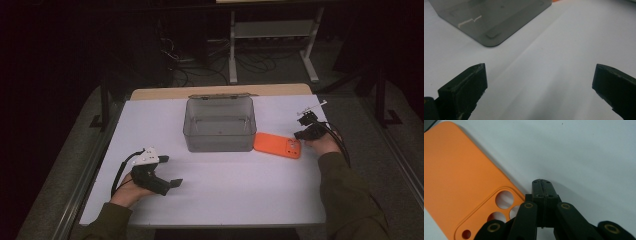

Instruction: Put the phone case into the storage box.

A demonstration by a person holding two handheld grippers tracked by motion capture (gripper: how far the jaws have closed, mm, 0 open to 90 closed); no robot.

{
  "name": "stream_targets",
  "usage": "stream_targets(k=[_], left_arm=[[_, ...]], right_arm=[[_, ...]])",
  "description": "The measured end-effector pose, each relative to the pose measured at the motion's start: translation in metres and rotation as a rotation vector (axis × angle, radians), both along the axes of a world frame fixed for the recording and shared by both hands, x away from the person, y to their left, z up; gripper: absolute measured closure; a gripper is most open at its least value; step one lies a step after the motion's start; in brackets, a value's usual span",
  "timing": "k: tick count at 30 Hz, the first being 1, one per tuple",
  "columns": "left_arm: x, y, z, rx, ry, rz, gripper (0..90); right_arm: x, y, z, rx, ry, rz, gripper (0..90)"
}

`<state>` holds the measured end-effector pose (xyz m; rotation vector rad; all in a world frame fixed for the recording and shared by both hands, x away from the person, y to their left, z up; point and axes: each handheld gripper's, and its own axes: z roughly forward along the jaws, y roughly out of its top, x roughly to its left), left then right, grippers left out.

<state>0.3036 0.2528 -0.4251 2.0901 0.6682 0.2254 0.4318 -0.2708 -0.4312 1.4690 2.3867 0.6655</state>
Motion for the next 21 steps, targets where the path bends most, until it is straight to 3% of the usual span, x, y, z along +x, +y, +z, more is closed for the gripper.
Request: stream_targets(k=[14,21], left_arm=[[-0.001,0.000,0.001,-0.001,-0.003,-0.002,0.0],[-0.001,-0.001,0.001,0.000,-0.004,-0.004,0.0]], right_arm=[[-0.036,0.000,0.001,-0.020,-0.006,0.047,89.0],[-0.061,0.004,0.001,-0.018,-0.020,0.072,89.0]])
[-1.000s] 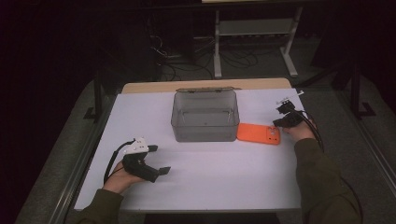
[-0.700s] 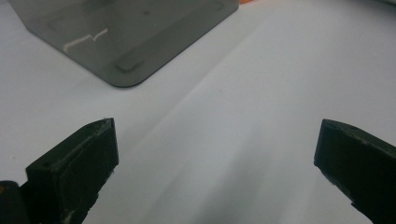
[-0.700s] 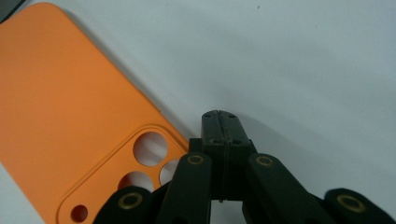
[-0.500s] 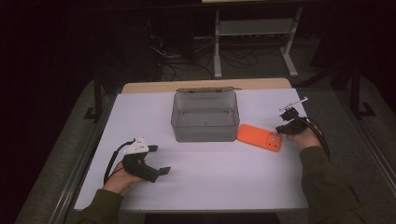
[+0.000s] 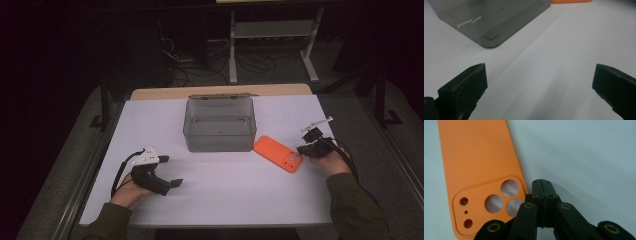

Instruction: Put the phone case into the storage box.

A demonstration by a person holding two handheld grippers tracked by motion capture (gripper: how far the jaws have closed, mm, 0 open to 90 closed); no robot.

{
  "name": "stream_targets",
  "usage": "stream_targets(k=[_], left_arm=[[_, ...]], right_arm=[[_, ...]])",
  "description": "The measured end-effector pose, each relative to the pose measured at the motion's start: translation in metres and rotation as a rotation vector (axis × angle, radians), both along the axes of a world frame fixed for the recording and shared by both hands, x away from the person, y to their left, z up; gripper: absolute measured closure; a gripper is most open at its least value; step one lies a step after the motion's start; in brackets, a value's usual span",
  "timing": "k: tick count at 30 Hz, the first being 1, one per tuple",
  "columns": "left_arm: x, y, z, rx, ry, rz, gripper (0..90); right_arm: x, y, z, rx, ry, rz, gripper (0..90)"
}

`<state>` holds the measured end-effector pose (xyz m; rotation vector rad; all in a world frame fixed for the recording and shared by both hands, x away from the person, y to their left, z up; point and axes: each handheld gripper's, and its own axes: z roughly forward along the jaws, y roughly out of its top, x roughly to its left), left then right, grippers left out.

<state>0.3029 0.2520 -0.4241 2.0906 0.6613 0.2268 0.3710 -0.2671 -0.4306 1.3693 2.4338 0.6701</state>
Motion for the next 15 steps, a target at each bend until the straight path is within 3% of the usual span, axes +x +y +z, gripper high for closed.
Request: stream_targets(k=[5,12,15], left_arm=[[0.000,0.000,0.000,0.002,0.001,0.000,0.0],[0.000,-0.001,0.001,0.002,0.000,0.000,0.0],[0.000,-0.001,0.001,0.002,-0.001,0.000,0.0]], right_arm=[[-0.017,0.005,0.001,-0.002,-0.002,0.029,89.0],[-0.028,0.009,0.000,-0.011,-0.002,0.047,89.0],[-0.029,0.008,0.008,0.024,-0.029,0.020,88.8]])
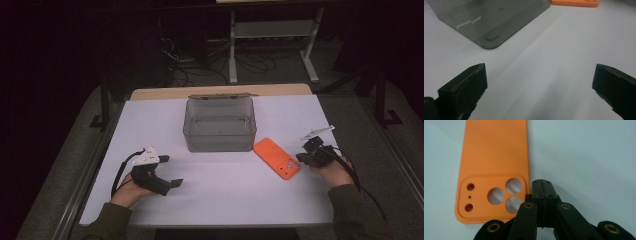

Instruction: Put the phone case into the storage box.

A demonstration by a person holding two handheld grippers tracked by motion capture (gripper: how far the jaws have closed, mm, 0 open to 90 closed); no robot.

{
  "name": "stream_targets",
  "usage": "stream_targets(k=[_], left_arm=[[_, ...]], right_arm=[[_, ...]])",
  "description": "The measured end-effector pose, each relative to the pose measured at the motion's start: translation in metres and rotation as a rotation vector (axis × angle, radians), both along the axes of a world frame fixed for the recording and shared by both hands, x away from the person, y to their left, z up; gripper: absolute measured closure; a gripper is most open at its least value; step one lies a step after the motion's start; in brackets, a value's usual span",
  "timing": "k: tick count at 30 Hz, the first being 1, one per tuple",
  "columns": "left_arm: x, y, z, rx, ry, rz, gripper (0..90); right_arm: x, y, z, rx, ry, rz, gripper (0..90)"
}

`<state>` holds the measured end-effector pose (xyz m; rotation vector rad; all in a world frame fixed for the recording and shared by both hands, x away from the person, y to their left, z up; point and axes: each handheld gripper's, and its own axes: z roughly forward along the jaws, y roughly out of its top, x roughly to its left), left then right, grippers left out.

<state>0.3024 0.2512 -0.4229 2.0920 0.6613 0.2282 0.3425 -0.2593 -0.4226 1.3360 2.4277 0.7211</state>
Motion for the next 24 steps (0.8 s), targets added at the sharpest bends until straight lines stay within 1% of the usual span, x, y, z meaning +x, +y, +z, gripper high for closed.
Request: stream_targets(k=[1,2,4,7,9,10,11,12,13,14,15,16,17,18,19,20,22,23,24], left_arm=[[0.000,0.000,0.000,0.000,0.000,0.000,0.0],[0.000,0.000,0.000,0.001,0.000,0.000,0.0],[0.000,0.000,0.000,0.003,0.000,0.000,0.0],[0.000,0.000,0.000,0.000,0.000,0.000,0.0],[0.000,-0.001,0.000,0.000,0.000,0.001,0.0],[0.000,-0.001,0.000,0.001,0.000,0.000,0.0],[0.000,-0.001,0.000,0.003,-0.002,-0.002,0.0],[0.000,-0.001,0.000,0.003,-0.001,-0.003,0.0],[0.000,-0.001,0.000,0.004,-0.002,-0.004,0.0],[0.000,-0.001,0.000,0.003,-0.003,-0.004,0.0],[0.000,-0.001,0.001,0.001,-0.003,-0.004,0.0],[0.000,-0.001,0.001,0.002,-0.004,-0.005,0.0],[0.000,-0.001,0.001,0.003,-0.005,-0.006,0.0],[0.000,-0.001,0.001,0.003,-0.003,-0.005,0.0],[-0.001,-0.001,0.001,0.004,-0.004,-0.007,0.0],[-0.001,-0.001,0.001,0.004,-0.003,-0.007,0.0],[-0.001,-0.001,0.001,0.004,-0.003,-0.009,0.0],[-0.001,-0.001,0.001,0.004,-0.002,-0.008,0.0],[-0.001,-0.001,0.001,0.004,-0.002,-0.008,0.0]], right_arm=[[0.000,0.000,0.003,0.010,-0.009,-0.004,88.5],[0.000,0.000,0.003,0.010,-0.009,-0.004,88.5],[-0.001,0.001,0.009,0.042,-0.027,-0.006,81.9],[-0.003,0.008,0.015,0.080,-0.063,-0.010,68.0],[-0.005,0.013,0.018,0.121,-0.077,-0.005,57.8],[-0.006,0.016,0.019,0.133,-0.085,-0.008,52.7],[-0.008,0.023,0.019,0.158,-0.091,-0.002,42.6],[-0.008,0.023,0.019,0.158,-0.091,-0.002,42.6],[-0.009,0.027,0.019,0.166,-0.103,0.006,38.5],[-0.010,0.030,0.019,0.178,-0.104,0.018,34.1],[-0.013,0.038,0.017,0.193,-0.121,0.042,24.4],[-0.013,0.038,0.017,0.193,-0.121,0.042,24.4],[-0.015,0.041,0.016,0.203,-0.129,0.049,21.3],[-0.016,0.044,0.015,0.225,-0.128,0.052,17.6],[-0.017,0.047,0.014,0.234,-0.117,0.060,14.8],[-0.019,0.051,0.012,0.234,-0.115,0.066,13.1],[-0.023,0.059,0.009,0.197,-0.140,0.078,11.0],[-0.026,0.062,0.007,0.194,-0.153,0.086,9.1],[-0.028,0.065,0.006,0.209,-0.151,0.095,7.2]])
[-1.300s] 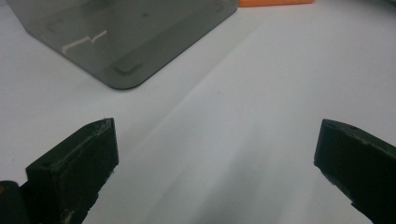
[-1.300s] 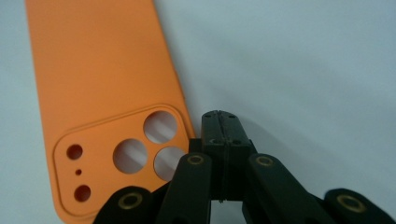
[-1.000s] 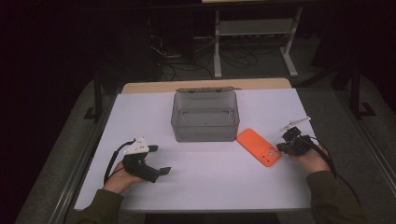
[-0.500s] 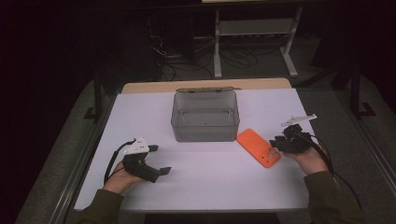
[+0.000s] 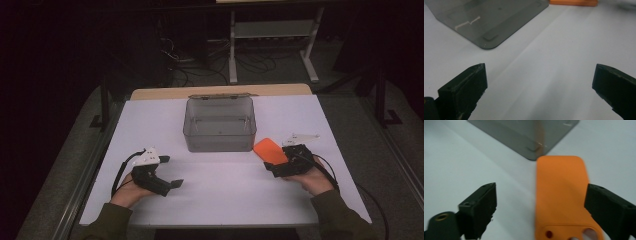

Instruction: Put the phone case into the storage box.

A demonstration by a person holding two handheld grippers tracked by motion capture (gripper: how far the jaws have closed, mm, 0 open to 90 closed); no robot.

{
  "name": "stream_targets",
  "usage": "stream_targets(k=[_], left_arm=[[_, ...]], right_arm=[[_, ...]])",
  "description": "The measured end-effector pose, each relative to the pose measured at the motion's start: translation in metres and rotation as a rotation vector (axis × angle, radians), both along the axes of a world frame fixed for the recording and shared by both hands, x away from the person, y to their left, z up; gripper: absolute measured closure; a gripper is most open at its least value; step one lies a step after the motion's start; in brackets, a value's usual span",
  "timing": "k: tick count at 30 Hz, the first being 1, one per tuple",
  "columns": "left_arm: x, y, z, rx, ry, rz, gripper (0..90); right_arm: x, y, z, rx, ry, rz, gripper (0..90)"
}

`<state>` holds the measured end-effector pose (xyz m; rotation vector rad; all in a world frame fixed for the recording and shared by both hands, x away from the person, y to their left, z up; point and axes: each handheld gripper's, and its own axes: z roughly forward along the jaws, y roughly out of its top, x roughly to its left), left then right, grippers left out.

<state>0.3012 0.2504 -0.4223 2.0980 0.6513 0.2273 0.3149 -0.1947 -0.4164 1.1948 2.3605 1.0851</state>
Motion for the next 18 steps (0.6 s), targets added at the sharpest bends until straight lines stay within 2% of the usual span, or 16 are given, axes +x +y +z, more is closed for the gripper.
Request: stream_targets(k=[2,3,11,18], left_arm=[[0.000,0.000,0.000,-0.002,0.000,-0.001,0.0],[0.000,0.000,0.000,-0.004,0.001,0.000,0.0],[-0.001,0.001,0.000,-0.012,0.001,-0.002,0.0],[-0.003,0.000,-0.001,-0.027,0.007,-0.006,0.0]], right_arm=[[-0.004,0.003,-0.002,0.024,-0.003,0.010,2.6],[-0.005,0.005,-0.002,0.019,-0.005,0.011,0.0],[-0.021,0.007,-0.014,0.059,-0.062,0.036,0.0],[-0.029,0.011,-0.023,0.022,-0.072,0.092,0.0]])
